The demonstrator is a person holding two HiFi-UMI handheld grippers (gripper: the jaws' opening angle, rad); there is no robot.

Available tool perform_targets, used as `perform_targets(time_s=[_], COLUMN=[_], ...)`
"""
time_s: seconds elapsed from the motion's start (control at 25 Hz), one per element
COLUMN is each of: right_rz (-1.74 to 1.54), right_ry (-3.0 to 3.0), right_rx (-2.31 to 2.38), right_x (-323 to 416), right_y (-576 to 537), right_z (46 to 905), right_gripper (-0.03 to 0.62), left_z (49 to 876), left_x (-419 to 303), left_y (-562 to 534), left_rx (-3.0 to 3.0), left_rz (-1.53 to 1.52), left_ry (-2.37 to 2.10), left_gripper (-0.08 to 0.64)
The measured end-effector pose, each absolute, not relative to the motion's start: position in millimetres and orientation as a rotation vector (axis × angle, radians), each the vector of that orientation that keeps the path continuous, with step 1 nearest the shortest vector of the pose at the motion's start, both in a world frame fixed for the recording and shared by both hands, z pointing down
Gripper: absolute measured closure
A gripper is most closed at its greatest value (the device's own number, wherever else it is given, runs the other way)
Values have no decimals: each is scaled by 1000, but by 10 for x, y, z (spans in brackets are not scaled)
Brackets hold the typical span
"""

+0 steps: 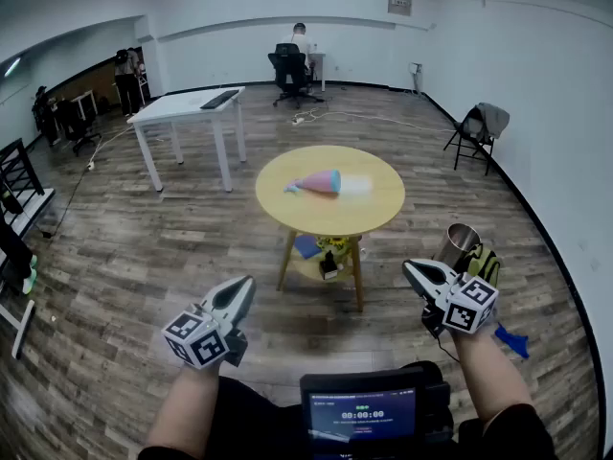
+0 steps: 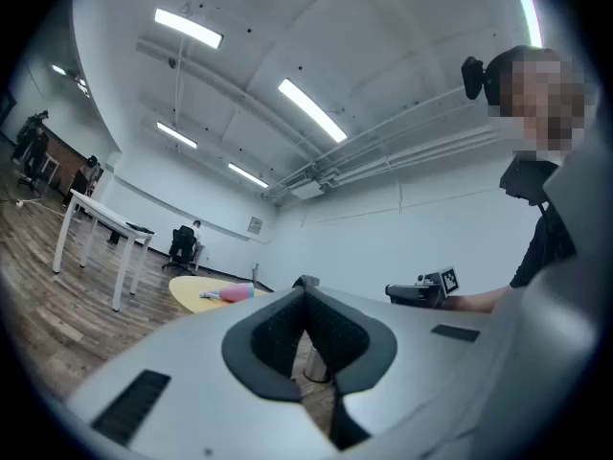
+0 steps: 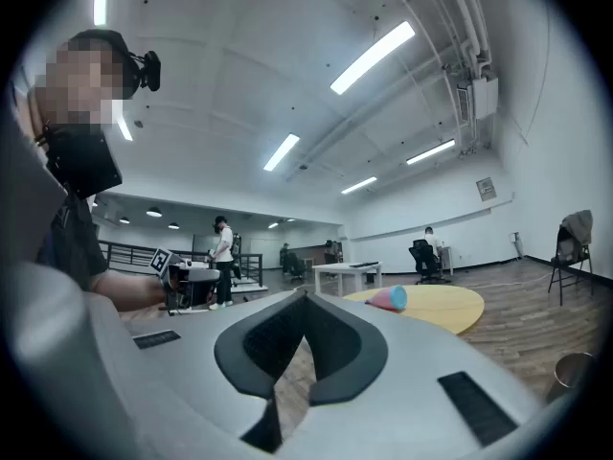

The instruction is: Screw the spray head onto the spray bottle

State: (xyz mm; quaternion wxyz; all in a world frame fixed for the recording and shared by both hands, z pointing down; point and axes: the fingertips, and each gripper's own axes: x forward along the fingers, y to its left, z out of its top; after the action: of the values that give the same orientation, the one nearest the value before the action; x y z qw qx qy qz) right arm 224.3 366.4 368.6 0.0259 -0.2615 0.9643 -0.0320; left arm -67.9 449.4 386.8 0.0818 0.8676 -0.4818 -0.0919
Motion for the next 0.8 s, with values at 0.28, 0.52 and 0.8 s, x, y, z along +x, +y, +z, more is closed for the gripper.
perform_targets(time_s=[0.28, 0.52, 0.8], right_rz=[-121, -134, -122], right_ry=[2972, 2950, 2963], right_rx=[-779, -787, -790], right_x=[2238, 2288, 2292], right_y=[3643, 3616, 3553], right_z=[3683, 3666, 3704], right_gripper=[577, 577, 577], left_z=[3915, 3929, 3972], left_x=[-620, -576, -552], left_y=[4469, 4439, 4341], left_rx=[2599, 2600, 2606], left_rz=[-277, -274, -264], left_ry=[-1417, -1399, -1374], left_gripper=[554, 554, 554])
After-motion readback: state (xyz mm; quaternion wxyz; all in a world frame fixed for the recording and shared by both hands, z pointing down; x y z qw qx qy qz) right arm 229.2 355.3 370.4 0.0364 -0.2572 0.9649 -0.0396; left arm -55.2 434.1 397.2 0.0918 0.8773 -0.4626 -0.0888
